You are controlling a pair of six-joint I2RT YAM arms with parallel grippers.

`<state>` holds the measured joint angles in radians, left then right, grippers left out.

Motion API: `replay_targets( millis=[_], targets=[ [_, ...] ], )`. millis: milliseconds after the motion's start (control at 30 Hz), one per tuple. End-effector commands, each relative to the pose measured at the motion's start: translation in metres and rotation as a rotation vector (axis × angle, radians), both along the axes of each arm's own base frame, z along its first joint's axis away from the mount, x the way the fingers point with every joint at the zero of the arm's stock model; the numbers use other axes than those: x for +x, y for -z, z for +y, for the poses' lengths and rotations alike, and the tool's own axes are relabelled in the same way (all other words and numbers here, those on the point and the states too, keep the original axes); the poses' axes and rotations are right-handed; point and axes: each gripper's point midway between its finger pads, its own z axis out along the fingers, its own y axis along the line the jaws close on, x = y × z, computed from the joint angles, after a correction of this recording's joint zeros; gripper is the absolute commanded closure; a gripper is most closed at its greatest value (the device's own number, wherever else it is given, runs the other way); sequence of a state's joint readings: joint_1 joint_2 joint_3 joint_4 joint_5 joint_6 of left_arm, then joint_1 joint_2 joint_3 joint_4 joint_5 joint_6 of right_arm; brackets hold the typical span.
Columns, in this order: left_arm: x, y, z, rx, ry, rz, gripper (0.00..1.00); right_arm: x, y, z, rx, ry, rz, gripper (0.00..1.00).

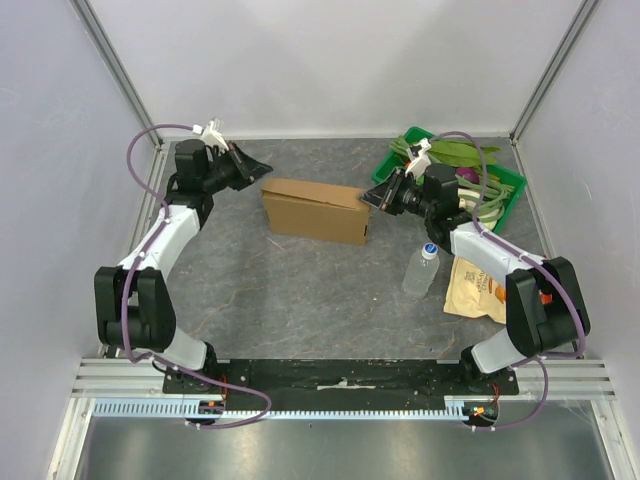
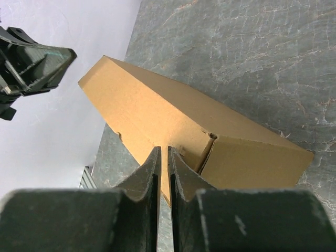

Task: Fold the paper box

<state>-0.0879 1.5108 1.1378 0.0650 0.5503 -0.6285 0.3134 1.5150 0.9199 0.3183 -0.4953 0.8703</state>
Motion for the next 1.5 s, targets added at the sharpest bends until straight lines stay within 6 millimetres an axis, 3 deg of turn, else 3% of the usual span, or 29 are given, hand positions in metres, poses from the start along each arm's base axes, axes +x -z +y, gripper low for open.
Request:
replay_targets(
  millis=[0,33,100,133,200,233,367,467,500,533,567,600,633,667,700,767,800,867,933,1000,1067,1167,1200,1333,1400,1433,1467],
  targets=[
    [-0.020,0.015,-0.027,-0.113,0.168,0.055,0.91,0.004,0.018,-0.002,-0.063,0.004,0.033,0.83],
    [-0.021,0.031,-0.023,-0.105,0.137,0.091,0.94,0.004,0.018,-0.003,-0.066,0.004,0.030,0.84],
    [-0.027,0.043,-0.015,-0.081,0.101,0.098,0.96,0.004,0.021,-0.002,-0.072,-0.001,0.037,0.84],
    [-0.034,0.066,-0.010,-0.062,0.057,0.144,0.98,0.004,0.021,-0.002,-0.076,-0.002,0.034,0.84],
    [-0.041,0.091,0.003,-0.022,-0.018,0.188,0.98,0.003,0.026,-0.003,-0.091,-0.005,0.038,0.84],
    [-0.055,0.119,0.009,0.001,-0.048,0.257,0.98,0.002,0.029,-0.004,-0.095,-0.008,0.043,0.83],
    [-0.076,0.148,0.028,0.069,-0.119,0.313,0.98,-0.008,0.041,-0.003,-0.127,-0.043,0.037,0.84],
    [-0.093,0.137,0.040,0.092,-0.180,0.300,0.97,-0.025,0.052,-0.005,-0.156,-0.082,0.063,0.84],
    [-0.097,0.130,0.046,0.101,-0.208,0.284,0.95,-0.039,0.066,-0.010,-0.192,-0.099,0.097,0.83],
    [-0.107,0.111,0.048,0.097,-0.212,0.242,0.93,-0.049,0.059,-0.013,-0.201,-0.107,0.081,0.82],
    [-0.121,0.108,0.051,0.111,-0.213,0.257,0.90,-0.063,0.065,-0.017,-0.224,-0.120,0.120,0.81],
    [-0.129,0.100,0.052,0.110,-0.214,0.246,0.79,-0.074,0.070,-0.020,-0.251,-0.138,0.117,0.80],
    [-0.137,0.091,0.053,0.103,-0.207,0.239,0.73,-0.085,0.059,-0.023,-0.259,-0.155,0.097,0.75],
    [-0.146,0.068,0.054,0.104,-0.189,0.164,0.68,-0.090,0.055,-0.027,-0.278,-0.158,0.089,0.72],
    [-0.161,0.065,0.048,0.101,-0.136,0.185,0.63,-0.099,0.052,-0.032,-0.307,-0.167,0.108,0.69],
    [-0.171,0.036,0.051,0.135,-0.118,0.099,0.55,-0.109,0.033,-0.038,-0.336,-0.183,0.058,0.56],
    [-0.178,0.031,0.051,0.141,-0.107,0.112,0.48,-0.107,0.019,-0.038,-0.340,-0.184,0.022,0.50],
    [-0.182,0.024,0.047,0.132,-0.076,0.113,0.45,-0.107,0.015,-0.045,-0.388,-0.173,0.004,0.32],
    [-0.184,0.025,0.035,0.096,0.010,0.119,0.44,-0.099,0.023,-0.050,-0.445,-0.168,0.008,0.21],
    [-0.185,0.040,0.028,0.055,0.044,0.171,0.44,-0.091,0.032,-0.055,-0.479,-0.148,0.034,0.18],
    [-0.180,0.039,0.020,0.002,0.069,0.161,0.40,-0.080,0.042,-0.049,-0.471,-0.155,0.045,0.16],
    [-0.178,0.063,0.009,-0.009,0.059,0.229,0.24,-0.068,0.058,-0.038,-0.467,-0.168,0.050,0.14],
    [-0.171,0.081,0.017,0.039,-0.034,0.261,0.22,-0.061,0.060,-0.037,-0.506,-0.143,0.039,0.13],
    [-0.170,0.126,0.001,0.083,-0.100,0.381,0.21,-0.043,0.082,-0.024,-0.604,-0.143,0.066,0.11],
    [-0.167,0.138,-0.007,0.103,-0.105,0.389,0.22,-0.039,0.081,-0.011,-0.644,-0.159,0.039,0.09],
    [-0.167,0.152,-0.012,0.106,-0.099,0.427,0.23,-0.034,0.091,-0.013,-0.681,-0.139,0.057,0.09],
    [-0.160,0.151,-0.016,0.096,-0.093,0.409,0.26,-0.031,0.091,-0.011,-0.690,-0.140,0.060,0.10]
  ],
)
